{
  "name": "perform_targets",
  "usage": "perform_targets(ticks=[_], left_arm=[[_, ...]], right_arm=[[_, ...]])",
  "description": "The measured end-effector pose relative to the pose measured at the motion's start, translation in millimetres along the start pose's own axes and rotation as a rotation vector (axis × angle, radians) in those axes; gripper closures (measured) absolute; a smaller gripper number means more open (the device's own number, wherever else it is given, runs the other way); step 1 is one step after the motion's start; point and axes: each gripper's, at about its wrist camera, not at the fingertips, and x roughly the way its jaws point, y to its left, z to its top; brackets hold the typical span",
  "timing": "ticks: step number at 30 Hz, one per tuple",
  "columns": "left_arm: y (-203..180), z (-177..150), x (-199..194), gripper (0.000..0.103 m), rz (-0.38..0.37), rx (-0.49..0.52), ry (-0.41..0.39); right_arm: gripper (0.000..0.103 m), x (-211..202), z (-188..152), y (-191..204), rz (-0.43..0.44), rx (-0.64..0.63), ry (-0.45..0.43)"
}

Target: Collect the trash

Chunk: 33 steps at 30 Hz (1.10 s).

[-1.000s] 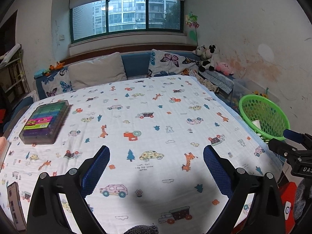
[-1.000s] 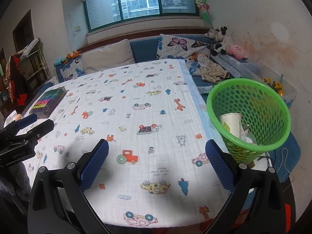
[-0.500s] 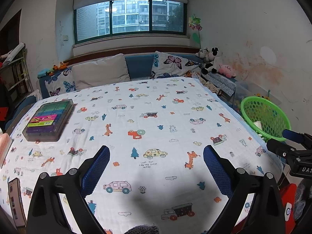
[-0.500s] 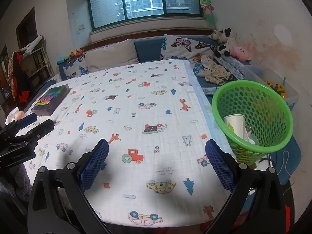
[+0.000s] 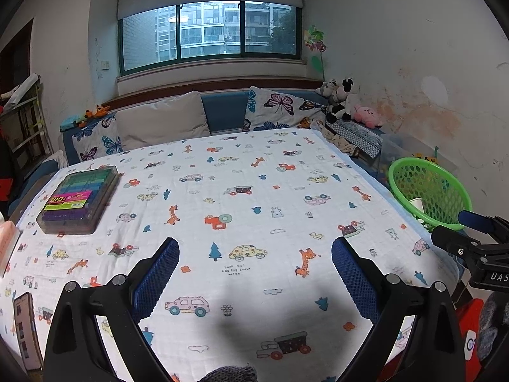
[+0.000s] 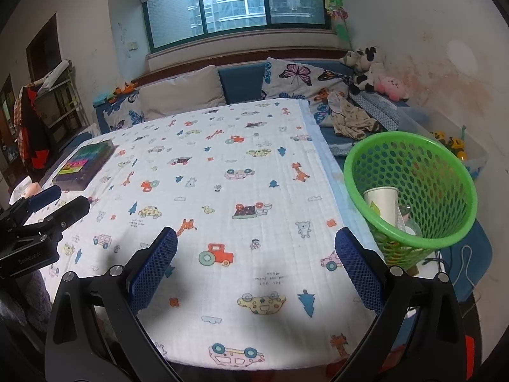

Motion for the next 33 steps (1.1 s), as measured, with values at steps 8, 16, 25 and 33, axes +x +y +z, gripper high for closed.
perform_targets(ticks=[8,16,25,33], left_arm=[[-6,2,-1,0.01,-0.002,0.011,-0.004],[-10,3,-2,0.01,-0.003,0.02,-0.01],[-11,3,-2,0.01,-0.007,0.019,-0.01],[-15,2,-2,0.01,-0.007,0.026,-0.017]], right_arm=[[0.004,-1,0,-1,-0.002,0.0,0.0],[0.004,-1,-1,-1,-0.003,-0.002,-0.002],[0.004,-2,-1,-1,-0.006,-0.002,-0.002],[0.004,-2,-2,-1,-0.005,0.002,-0.003]])
